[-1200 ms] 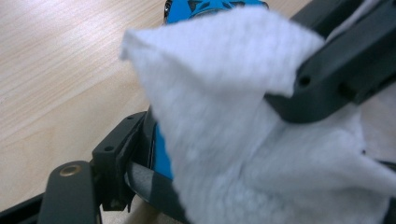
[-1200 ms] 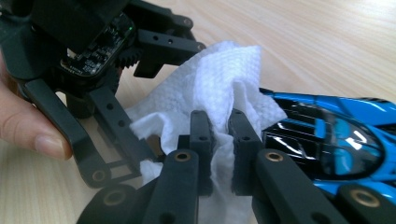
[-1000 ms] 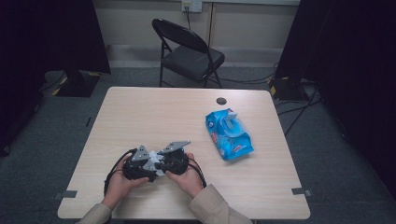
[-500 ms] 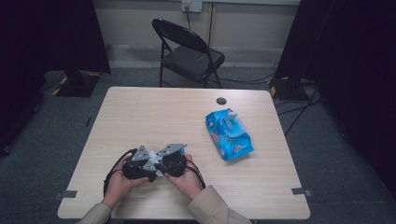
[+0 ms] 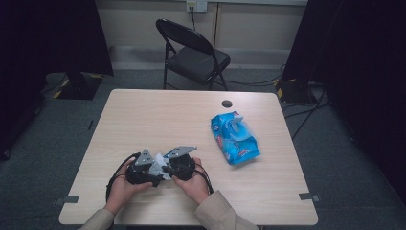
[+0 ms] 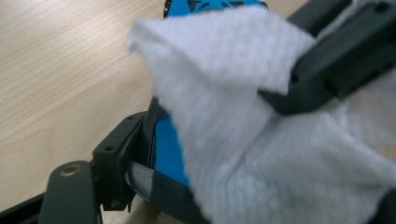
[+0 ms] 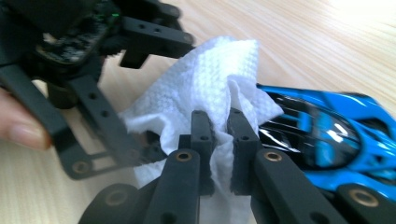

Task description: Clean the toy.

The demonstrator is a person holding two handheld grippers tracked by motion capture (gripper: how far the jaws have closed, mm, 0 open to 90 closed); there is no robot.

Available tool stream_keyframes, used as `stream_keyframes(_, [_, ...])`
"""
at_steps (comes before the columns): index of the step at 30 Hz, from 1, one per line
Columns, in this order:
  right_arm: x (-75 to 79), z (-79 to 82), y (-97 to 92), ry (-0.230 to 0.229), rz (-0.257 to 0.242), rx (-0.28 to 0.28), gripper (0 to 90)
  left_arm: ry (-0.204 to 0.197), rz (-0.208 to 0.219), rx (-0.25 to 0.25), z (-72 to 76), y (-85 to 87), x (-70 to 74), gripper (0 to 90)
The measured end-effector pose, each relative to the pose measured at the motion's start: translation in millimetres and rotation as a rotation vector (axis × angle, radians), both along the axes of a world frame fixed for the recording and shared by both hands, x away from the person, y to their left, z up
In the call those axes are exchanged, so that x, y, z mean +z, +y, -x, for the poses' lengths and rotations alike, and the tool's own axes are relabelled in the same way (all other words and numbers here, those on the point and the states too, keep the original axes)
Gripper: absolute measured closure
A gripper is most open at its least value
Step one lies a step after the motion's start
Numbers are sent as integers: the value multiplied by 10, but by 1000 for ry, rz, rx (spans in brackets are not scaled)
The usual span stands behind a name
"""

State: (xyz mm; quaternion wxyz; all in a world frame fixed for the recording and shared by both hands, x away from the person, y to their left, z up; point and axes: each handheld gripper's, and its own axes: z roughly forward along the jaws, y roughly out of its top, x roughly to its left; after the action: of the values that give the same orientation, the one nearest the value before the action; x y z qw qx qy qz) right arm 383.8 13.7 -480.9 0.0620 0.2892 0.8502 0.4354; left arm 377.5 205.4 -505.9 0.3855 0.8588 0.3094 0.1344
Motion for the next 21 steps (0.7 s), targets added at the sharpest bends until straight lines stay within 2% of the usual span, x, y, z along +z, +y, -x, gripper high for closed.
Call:
stream_keyframes(14, [-47,-87,-255,13,-11,-62,846,3,3,1,2,-2,-1,243])
stream_keyframes(21, [-34,-125,-313,0,0,-96,846,3,3,1,2,-2,-1,243])
